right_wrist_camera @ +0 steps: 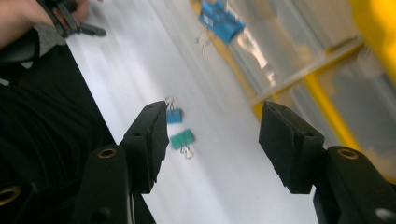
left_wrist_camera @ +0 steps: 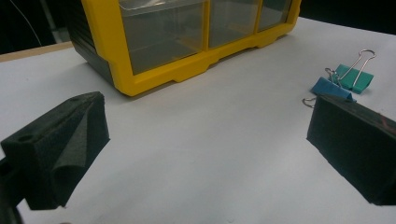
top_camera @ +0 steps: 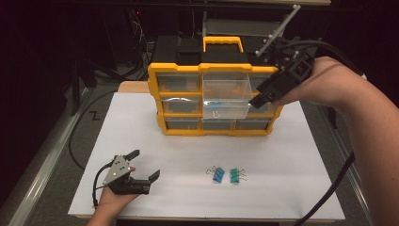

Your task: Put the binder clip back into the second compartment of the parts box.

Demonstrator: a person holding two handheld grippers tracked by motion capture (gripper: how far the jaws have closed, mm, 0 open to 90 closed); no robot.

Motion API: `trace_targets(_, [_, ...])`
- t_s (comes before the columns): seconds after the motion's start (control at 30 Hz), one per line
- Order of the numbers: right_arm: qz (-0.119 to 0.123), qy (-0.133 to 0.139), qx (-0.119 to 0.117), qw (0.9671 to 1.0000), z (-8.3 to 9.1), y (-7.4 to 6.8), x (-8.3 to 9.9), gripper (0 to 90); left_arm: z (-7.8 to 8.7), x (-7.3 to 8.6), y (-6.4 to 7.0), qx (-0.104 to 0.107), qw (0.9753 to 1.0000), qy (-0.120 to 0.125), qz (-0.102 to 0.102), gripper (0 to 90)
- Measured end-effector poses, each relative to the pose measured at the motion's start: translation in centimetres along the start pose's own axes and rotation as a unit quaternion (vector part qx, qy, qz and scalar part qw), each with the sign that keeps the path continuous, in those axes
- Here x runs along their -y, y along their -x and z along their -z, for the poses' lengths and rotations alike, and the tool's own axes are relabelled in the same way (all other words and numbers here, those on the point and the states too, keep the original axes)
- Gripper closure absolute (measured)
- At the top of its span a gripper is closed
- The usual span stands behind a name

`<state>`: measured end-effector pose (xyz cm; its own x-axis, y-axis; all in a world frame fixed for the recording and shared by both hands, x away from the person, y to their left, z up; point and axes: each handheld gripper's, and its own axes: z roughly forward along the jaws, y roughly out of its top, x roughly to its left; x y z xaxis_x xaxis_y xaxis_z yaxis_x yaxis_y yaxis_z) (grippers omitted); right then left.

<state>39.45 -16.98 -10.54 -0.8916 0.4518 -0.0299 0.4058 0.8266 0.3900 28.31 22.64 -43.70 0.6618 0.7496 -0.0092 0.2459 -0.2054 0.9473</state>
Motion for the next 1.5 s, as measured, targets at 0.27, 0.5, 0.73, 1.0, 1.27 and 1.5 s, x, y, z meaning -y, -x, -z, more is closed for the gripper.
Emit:
trace_targets(0.27, [-0.009, -0.010, -0.001, 0.9999, -2.4, -0.1, 3.2, 33.1, 0.0, 0.0, 0.0, -0.002, 1.0000, -0.001, 0.000, 0.1])
trace_targets(0.5, [-0.019, -0.021, -0.002, 0.9996, -5.5, -0.3, 5.3, 17.7, 0.0, 0.0, 0.0, -0.002, 1.0000, -0.001, -0.001, 0.1])
trace_targets(0.73, [-0.036, -0.030, 0.004, 0.9989, -9.1, -0.4, 7.3, 2.6, 0.0, 0.0, 0.0, -0.001, 1.0000, -0.001, -0.002, 0.2])
trace_targets(1.0, [-0.039, -0.039, -0.004, 0.9985, -12.9, -0.8, 8.7, 0.0, 0.0, 0.0, 0.0, -0.002, 1.0000, 0.000, -0.002, 0.2])
trace_targets(1.27, [-0.046, -0.052, -0.025, 0.9972, -17.4, -1.1, 10.4, 0.5, 0.0, 0.0, 0.0, -0.002, 1.0000, 0.001, -0.001, 0.2])
trace_targets(1.5, [-0.063, -0.063, -0.043, 0.9951, -21.0, -1.4, 11.8, 3.8, 0.0, 0.0, 0.0, -0.002, 1.0000, 0.000, -0.001, 0.1])
